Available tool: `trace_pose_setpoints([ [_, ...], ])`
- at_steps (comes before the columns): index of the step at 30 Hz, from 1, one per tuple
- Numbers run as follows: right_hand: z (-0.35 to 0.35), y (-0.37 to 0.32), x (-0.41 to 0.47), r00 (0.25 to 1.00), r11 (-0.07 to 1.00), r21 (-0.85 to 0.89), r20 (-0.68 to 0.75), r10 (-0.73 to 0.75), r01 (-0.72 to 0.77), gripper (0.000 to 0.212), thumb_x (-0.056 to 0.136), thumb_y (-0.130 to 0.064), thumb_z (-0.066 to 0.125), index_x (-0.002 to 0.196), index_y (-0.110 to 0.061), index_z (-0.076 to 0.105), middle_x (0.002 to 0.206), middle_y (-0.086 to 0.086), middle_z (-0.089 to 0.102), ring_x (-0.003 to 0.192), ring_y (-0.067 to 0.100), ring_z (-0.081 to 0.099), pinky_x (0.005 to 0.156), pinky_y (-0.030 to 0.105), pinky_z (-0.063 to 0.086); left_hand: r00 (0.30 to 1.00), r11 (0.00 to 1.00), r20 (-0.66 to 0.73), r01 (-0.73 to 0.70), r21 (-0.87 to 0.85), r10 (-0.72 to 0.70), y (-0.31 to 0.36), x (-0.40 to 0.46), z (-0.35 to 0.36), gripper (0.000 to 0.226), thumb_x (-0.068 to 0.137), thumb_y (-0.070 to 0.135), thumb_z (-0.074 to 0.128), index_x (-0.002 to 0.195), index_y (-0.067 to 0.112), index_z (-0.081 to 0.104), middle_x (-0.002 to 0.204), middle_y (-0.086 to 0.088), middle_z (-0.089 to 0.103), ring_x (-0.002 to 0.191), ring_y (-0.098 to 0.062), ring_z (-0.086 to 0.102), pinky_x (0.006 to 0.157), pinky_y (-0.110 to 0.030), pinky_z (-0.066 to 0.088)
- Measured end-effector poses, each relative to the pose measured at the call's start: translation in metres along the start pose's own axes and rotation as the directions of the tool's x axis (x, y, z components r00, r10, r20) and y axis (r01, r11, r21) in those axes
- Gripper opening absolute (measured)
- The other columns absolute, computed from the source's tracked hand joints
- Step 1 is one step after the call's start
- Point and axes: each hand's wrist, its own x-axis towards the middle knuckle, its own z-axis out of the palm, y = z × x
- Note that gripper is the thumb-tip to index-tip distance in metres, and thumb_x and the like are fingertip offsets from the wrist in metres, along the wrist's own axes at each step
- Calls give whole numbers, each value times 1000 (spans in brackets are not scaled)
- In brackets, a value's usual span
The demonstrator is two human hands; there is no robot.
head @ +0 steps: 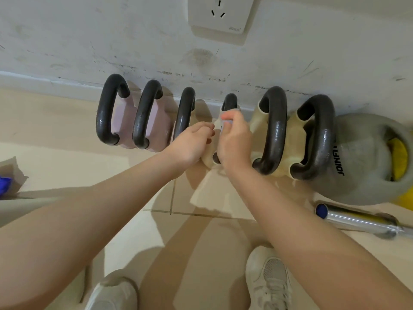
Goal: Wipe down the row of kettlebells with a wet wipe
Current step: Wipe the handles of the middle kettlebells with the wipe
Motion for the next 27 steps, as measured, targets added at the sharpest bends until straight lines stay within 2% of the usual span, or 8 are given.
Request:
trace_pose_setpoints([
  [5,15,9,-13,970,978,48,-127,209,-204,47,88,-13,52,133,-15,36,107,4,62,93,22,59,76,26,44,998,999,11,-54,-7,54,-2,1,-5,43,96,28,35,139,22,37,129,-2,56,117,-16,52,110,-35,34],
  [7,14,10,-12,933,941,62,-118,339,-334,29,84,-22,59,110,-12,54,92,8,65,84,26,60,77,36,49,998,998,10,-66,-16,66,-3,0,-4,46,96,28,34,141,22,33,128,-3,55,117,-16,53,110,-35,34],
  [9,1,7,-1,869,858,139,56,491,-494,17,84,-25,64,89,-9,61,83,5,61,79,23,57,74,34,47,999,998,17,-49,-45,50,-4,-2,-4,42,96,28,33,137,19,39,125,-3,58,113,-14,55,103,-31,40],
  [11,-11,5,6,798,772,219,266,541,-596,36,83,-29,66,110,-5,62,91,5,63,87,22,60,87,36,49,999,997,34,-22,-73,25,-6,-2,-5,31,98,30,31,115,17,54,101,7,67,94,-6,61,82,-16,46],
  [14,-7,17,-9,856,807,292,244,456,-513,40,82,-37,66,109,-9,63,102,6,68,97,19,63,92,36,50,997,995,64,-38,-95,45,-8,0,-6,33,100,34,27,82,26,54,73,17,65,72,3,60,68,-12,45],
  [17,1,34,-43,934,843,401,159,320,-357,10,87,-20,62,95,-13,62,91,-5,67,87,2,63,79,15,47,996,992,84,-28,-126,39,-9,-1,-7,36,98,40,29,104,21,58,95,8,63,86,-3,57,79,-18,41],
  [22,2,53,-49,980,958,207,79,184,-197,13,66,-32,71,75,-35,62,87,5,67,85,16,60,83,37,48,989,995,138,-36,-98,50,-12,-2,-6,37,98,40,27,74,30,53,91,4,61,89,-7,56,81,-19,41],
  [27,12,45,-44,973,927,314,-36,226,-204,14,74,-26,70,86,-22,63,81,-4,65,80,12,58,80,39,50,991,994,122,-38,-98,50,-11,-3,-7,45,97,46,27,124,19,51,121,1,57,118,-12,50,101,-27,32],
])
